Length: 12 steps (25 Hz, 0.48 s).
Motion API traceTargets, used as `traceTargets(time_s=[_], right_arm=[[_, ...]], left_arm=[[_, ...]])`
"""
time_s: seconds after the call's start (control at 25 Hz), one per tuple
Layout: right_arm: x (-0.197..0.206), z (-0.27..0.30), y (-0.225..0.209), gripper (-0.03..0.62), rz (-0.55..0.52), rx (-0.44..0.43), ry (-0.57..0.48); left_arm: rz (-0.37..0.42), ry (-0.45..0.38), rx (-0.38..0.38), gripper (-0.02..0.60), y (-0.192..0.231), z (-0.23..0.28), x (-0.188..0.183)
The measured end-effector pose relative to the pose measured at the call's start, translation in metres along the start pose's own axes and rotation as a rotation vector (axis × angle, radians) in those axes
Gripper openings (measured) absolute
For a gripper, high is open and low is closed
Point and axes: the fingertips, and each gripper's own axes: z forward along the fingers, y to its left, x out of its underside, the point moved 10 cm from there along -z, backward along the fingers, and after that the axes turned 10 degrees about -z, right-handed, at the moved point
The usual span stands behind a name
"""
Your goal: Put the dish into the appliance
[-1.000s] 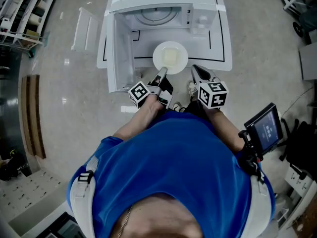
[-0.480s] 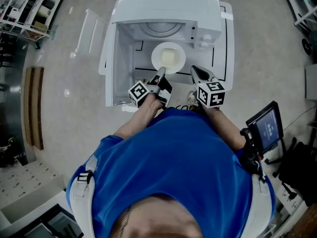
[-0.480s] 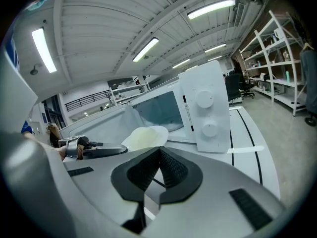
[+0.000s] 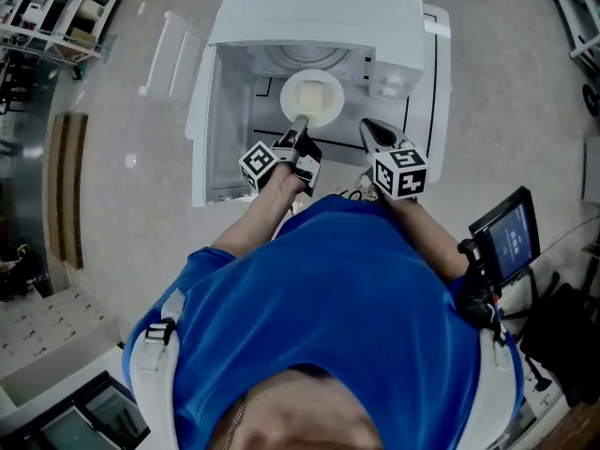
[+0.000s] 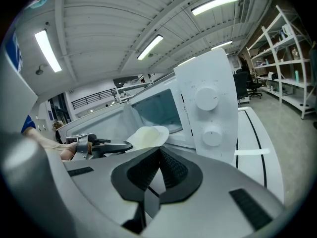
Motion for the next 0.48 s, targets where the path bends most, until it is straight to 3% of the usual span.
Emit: traceTargets(time_s=[0.48], right_arm=[[-0.009,0.013,-0.019,0.002,-0.029,-0.038,0.017]], left_arm=[[-0.011,-0.045,-0.010,0.020,0.004,0.027,-0.012]])
